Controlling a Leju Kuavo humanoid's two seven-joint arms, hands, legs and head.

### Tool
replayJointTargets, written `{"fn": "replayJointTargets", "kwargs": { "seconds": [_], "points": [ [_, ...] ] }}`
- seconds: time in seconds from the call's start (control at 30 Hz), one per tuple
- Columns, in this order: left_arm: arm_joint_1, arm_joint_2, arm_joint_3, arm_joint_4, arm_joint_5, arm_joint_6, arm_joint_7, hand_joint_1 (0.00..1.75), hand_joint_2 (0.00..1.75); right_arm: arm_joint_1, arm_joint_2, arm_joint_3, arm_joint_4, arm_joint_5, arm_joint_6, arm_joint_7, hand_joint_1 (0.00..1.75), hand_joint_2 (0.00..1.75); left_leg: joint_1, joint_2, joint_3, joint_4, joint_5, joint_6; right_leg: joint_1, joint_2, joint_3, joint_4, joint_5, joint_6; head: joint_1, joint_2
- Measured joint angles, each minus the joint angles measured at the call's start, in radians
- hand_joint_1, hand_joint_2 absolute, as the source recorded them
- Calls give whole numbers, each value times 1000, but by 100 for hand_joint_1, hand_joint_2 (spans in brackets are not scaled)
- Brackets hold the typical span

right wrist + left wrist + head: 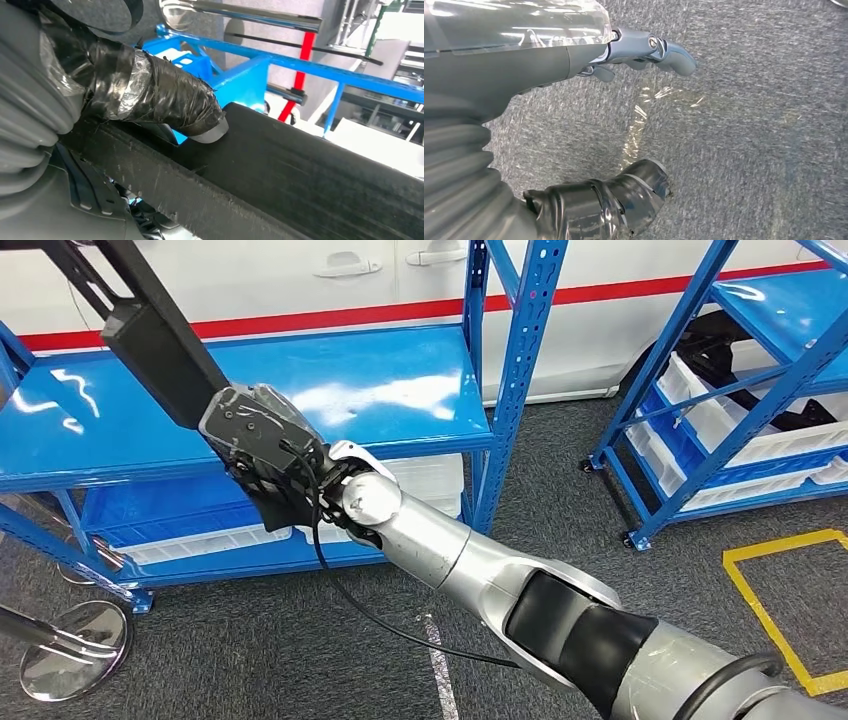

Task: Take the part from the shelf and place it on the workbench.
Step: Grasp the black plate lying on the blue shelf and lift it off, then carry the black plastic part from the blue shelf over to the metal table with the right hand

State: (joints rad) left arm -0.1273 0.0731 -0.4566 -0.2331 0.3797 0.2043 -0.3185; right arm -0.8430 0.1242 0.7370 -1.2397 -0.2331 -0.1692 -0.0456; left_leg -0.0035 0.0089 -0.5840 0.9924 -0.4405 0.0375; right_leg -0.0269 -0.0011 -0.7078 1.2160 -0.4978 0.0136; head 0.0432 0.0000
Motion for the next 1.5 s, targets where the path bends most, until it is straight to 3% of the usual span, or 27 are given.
{"fn": "replayJointTargets", "kwargs": {
  "seconds": [0.07,0.1,0.23,0.3,0.37,0.4,0.43,0.47,0.53,0.6,0.67,0.73,0.77,0.83,0.9,0.93,0.97,1.07,1.13,1.27,1.33,1.4,1.43,1.5],
  "points": [
    [0,-1,0,0,0,0,0,0,175,0,1,2,2,1,3,-2,175,175,-1,-1,-25,35,-8,-10,2,0,62,-100,19,-7,0,0],
    [0,-1,0,0,0,-1,0,0,175,1,2,3,2,1,5,-4,175,175,-2,-1,-34,47,-11,-16,4,1,74,-122,20,-12,0,0],
    [2,-1,0,0,-1,-1,0,0,175,2,3,4,7,0,13,-6,175,175,-1,-2,-51,66,-16,-29,3,4,67,-127,32,-33,0,0],
    [2,-1,0,0,-1,0,0,0,175,1,3,4,7,0,16,-6,175,175,4,-3,-76,127,-59,-42,-2,3,67,-134,39,-42,-1,0],
    [3,0,0,0,0,2,0,0,175,2,3,4,8,1,18,-7,175,175,11,-3,-124,245,-121,-56,-3,2,65,-136,43,-45,-2,0],
    [4,0,0,0,1,3,-1,0,175,3,3,4,8,4,18,-7,175,175,14,-3,-142,292,-137,-61,-3,2,64,-136,44,-45,-1,0],
    [5,0,0,0,1,3,-2,0,175,3,3,4,8,8,18,-8,175,175,17,-3,-147,307,-135,-63,-3,2,63,-136,44,-44,-1,0],
    [7,0,0,0,2,4,-4,0,175,4,2,4,7,15,18,-8,175,175,18,-3,-133,285,-114,-63,-3,3,63,-136,45,-44,-2,0],
    [7,0,0,0,3,4,-8,0,175,2,3,4,5,31,17,-8,175,175,19,-3,-66,158,-53,-57,-4,3,65,-137,46,-41,-2,0],
    [5,1,0,0,4,4,-11,0,175,-1,3,4,1,45,14,-9,175,175,12,-4,-14,55,-23,-48,-3,4,64,-142,52,-32,-2,0],
    [6,2,0,0,5,4,-12,0,175,-2,3,4,-3,54,12,-9,175,175,5,-6,-6,32,-22,-40,-3,3,63,-151,61,-18,-1,0],
    [8,2,0,0,7,4,-13,0,175,-2,2,4,-6,58,12,-8,175,175,8,-6,-1,13,-10,-29,-3,1,61,-154,59,-8,-1,0],
    [9,2,0,0,8,4,-13,0,175,-2,2,4,-8,59,13,-8,175,175,10,-6,2,3,-3,-22,-1,0,55,-141,46,-5,0,0],
    [9,1,0,0,10,4,-13,0,175,-2,2,4,-11,60,13,-7,175,175,11,-7,3,-8,6,-13,1,1,16,-53,-8,-5,1,0],
    [10,1,0,0,10,4,-13,0,175,3,1,4,-12,61,13,-6,175,175,10,-11,-4,-2,7,-9,4,2,-37,70,-59,-4,1,0],
    [11,1,0,0,10,4,-13,0,175,6,0,4,-12,61,13,-5,175,175,10,-14,-8,3,6,-9,6,2,-48,100,-63,-3,1,0],
    [11,1,0,0,11,4,-13,0,175,9,-1,4,-12,61,13,-5,175,175,9,-18,-12,9,5,-9,6,2,-42,92,-49,-2,1,0],
    [11,1,0,0,11,5,-13,0,175,9,-1,4,-13,62,13,-5,175,175,8,-32,-30,41,-6,-17,4,14,42,-70,19,-6,1,0],
    [11,1,0,0,11,5,-13,0,175,9,0,4,-16,62,13,-5,175,175,5,-40,-46,60,-12,-27,5,22,66,-121,26,-13,0,0],
    [17,0,0,0,11,6,-13,0,175,10,1,4,-18,62,13,-7,175,175,7,-40,-62,76,-20,-45,0,8,63,-126,35,-30,-1,0],
    [16,2,0,0,12,7,-12,0,175,9,3,4,-18,61,13,-9,175,175,11,-27,-98,157,-66,-58,-4,-3,65,-131,38,-36,-3,0],
    [14,3,0,0,13,7,-12,0,175,10,4,4,-18,62,13,-11,175,175,16,-18,-154,277,-116,-70,-4,-16,65,-132,38,-38,-4,0],
    [14,3,0,0,14,7,-11,0,175,11,4,4,-17,62,13,-11,175,175,18,-16,-172,313,-123,-73,-4,-22,65,-132,38,-38,-4,0],
    [16,3,0,0,14,7,-11,0,175,11,4,4,-17,63,13,-12,175,175,20,-14,-173,313,-105,-75,-4,-32,65,-132,37,-38,-4,0]
  ]
}}
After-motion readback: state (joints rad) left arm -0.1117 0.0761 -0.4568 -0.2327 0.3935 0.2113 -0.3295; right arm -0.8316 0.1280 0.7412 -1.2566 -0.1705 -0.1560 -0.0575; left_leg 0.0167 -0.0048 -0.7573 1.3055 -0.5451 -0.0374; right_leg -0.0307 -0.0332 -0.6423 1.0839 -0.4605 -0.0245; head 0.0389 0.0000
